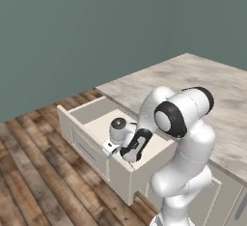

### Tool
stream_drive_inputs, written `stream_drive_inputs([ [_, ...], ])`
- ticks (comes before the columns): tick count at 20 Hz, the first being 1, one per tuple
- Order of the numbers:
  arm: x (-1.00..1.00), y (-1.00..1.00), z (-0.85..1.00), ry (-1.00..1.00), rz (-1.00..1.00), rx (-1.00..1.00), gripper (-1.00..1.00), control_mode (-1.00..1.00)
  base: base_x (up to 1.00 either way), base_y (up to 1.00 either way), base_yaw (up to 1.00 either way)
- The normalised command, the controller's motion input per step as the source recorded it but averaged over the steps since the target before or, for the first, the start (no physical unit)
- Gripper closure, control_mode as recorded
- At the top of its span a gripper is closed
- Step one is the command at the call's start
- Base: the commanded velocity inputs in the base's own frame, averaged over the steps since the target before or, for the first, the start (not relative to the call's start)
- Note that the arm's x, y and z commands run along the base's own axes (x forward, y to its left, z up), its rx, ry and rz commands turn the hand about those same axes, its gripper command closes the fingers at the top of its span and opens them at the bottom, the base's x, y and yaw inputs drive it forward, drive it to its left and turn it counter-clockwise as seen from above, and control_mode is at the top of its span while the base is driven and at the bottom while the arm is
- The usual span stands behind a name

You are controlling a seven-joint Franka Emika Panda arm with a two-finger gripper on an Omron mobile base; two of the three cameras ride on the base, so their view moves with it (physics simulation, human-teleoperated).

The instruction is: Organize the utensils by type. Pick up the wooden spoons from the counter and place them in the open cabinet. Then pick up the metallic utensils from the counter and place them in the open drawer.

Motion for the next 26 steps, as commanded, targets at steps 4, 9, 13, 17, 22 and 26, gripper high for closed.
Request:
stream_drive_inputs([
  [4,-0.99,1.0,0.1,0.0,0.0,-0.19,1.0,-1.0,0.0,0.0,0.0],
  [9,-0.45,0.67,0.83,0.0,0.02,-0.15,1.0,-1.0,0.0,0.0,0.0],
  [13,0.0,0.16,1.0,0.0,0.02,-0.02,1.0,-1.0,0.0,0.0,0.0],
  [17,0.1,0.04,1.0,0.07,0.03,-0.07,1.0,-1.0,0.0,0.0,0.0],
  [22,0.22,0.0,0.97,0.19,0.01,-0.17,1.0,-1.0,0.0,0.0,0.0],
  [26,0.32,0.0,0.61,0.24,0.0,-0.16,1.0,-1.0,0.0,0.0,0.0],
])
